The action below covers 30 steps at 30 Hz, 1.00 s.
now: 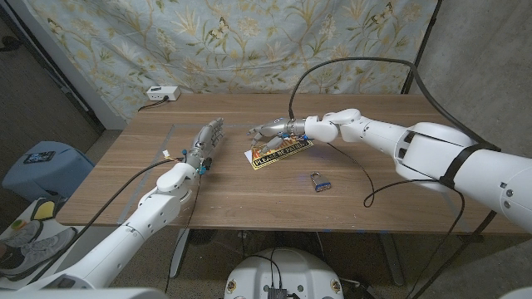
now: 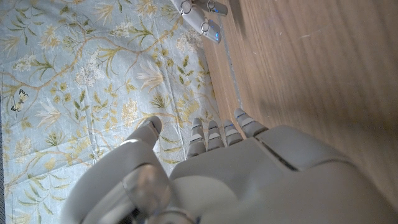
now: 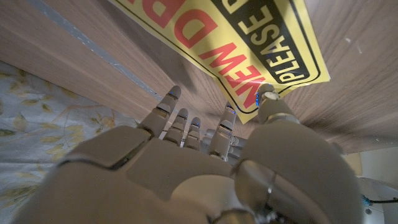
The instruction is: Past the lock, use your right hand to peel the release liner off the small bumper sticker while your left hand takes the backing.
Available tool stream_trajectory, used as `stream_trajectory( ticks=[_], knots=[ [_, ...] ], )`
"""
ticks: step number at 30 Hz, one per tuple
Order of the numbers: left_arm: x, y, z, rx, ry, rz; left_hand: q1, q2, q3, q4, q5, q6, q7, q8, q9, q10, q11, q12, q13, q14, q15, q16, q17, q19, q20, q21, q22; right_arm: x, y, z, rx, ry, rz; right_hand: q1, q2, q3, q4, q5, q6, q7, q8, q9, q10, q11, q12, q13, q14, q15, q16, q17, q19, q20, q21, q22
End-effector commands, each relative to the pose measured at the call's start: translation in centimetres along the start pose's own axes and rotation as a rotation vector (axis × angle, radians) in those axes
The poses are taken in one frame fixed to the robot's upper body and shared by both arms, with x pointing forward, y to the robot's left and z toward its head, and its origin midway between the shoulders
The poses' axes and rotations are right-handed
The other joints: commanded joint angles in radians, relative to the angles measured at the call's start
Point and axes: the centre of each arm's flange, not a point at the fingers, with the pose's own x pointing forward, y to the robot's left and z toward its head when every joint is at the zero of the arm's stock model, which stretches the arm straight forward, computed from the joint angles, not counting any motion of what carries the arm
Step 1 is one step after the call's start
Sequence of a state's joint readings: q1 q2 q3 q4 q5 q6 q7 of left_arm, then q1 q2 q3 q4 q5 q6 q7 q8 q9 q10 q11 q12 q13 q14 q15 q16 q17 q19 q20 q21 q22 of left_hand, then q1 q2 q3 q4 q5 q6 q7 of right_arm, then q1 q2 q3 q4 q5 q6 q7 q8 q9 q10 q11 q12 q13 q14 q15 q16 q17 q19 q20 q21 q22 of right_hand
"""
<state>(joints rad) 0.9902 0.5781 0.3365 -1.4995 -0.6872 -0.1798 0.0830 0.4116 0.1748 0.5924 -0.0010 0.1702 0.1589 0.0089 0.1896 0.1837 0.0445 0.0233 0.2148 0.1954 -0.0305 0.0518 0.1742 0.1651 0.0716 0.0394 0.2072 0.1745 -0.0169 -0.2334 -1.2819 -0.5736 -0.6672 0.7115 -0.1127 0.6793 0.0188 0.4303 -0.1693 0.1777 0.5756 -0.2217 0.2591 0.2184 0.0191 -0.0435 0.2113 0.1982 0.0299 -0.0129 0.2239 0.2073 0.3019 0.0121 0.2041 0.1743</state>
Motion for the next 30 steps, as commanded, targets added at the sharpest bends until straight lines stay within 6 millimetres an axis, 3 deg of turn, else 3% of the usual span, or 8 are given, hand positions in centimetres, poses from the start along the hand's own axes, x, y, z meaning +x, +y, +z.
stream_trajectory(
  ticks=[1,11,18,30],
  knots=[
    [-0.2,-0.6,-0.2,-0.003,0.003,-0.004,-0.008,0.003,0.005,0.001,0.007,0.005,-0.002,-0.001,0.004,0.009,0.0,0.001,0.003,0.012,0.005,0.005,0.003,0.01,0.002,-0.002,0.004,-0.4,0.3,-0.2,-0.008,-0.012,-0.011,0.013,0.001,-0.003,0.002,0.005,0.02,0.001,0.012,0.006,0.016,-0.003,0.007,0.003,0.019,-0.005,0.008,0.002,0.017,-0.001,0.008,0.003],
    [-0.1,-1.0,-0.3,-0.003,0.009,-0.013,-0.011,0.003,0.007,0.003,0.007,0.005,-0.003,-0.001,0.004,0.011,0.002,0.001,0.003,0.016,0.005,0.005,0.004,0.013,0.001,-0.001,0.004,-1.0,0.7,-0.3,-0.011,-0.022,-0.021,0.021,0.0,-0.009,0.004,0.005,0.053,0.0,0.03,0.014,0.053,-0.006,0.016,0.004,0.046,-0.012,0.018,0.004,0.033,-0.005,0.011,0.004],
    [0.1,-1.6,-0.5,-0.004,0.012,-0.026,-0.012,0.003,0.009,0.003,0.007,0.005,-0.002,-0.001,0.004,0.014,0.003,0.002,0.003,0.02,0.006,0.006,0.004,0.016,0.002,0.0,0.004,-1.2,1.2,-0.5,-0.016,-0.014,-0.052,0.031,-0.002,-0.019,0.006,0.007,0.124,0.002,0.068,0.026,0.112,-0.014,0.029,0.006,0.086,-0.029,0.033,0.008,0.064,-0.014,0.017,0.004],
    [0.3,-2.0,-0.6,-0.003,0.02,-0.039,-0.014,0.003,0.011,0.004,0.007,0.006,-0.001,-0.001,0.004,0.018,0.002,0.004,0.003,0.027,0.007,0.008,0.004,0.02,0.003,0.0,0.004,-1.2,1.5,-0.6,-0.027,-0.006,-0.078,0.049,-0.006,-0.029,0.005,0.009,0.19,0.003,0.103,0.033,0.16,-0.021,0.036,0.008,0.123,-0.045,0.047,0.012,0.097,-0.018,0.023,0.005]
  ],
)
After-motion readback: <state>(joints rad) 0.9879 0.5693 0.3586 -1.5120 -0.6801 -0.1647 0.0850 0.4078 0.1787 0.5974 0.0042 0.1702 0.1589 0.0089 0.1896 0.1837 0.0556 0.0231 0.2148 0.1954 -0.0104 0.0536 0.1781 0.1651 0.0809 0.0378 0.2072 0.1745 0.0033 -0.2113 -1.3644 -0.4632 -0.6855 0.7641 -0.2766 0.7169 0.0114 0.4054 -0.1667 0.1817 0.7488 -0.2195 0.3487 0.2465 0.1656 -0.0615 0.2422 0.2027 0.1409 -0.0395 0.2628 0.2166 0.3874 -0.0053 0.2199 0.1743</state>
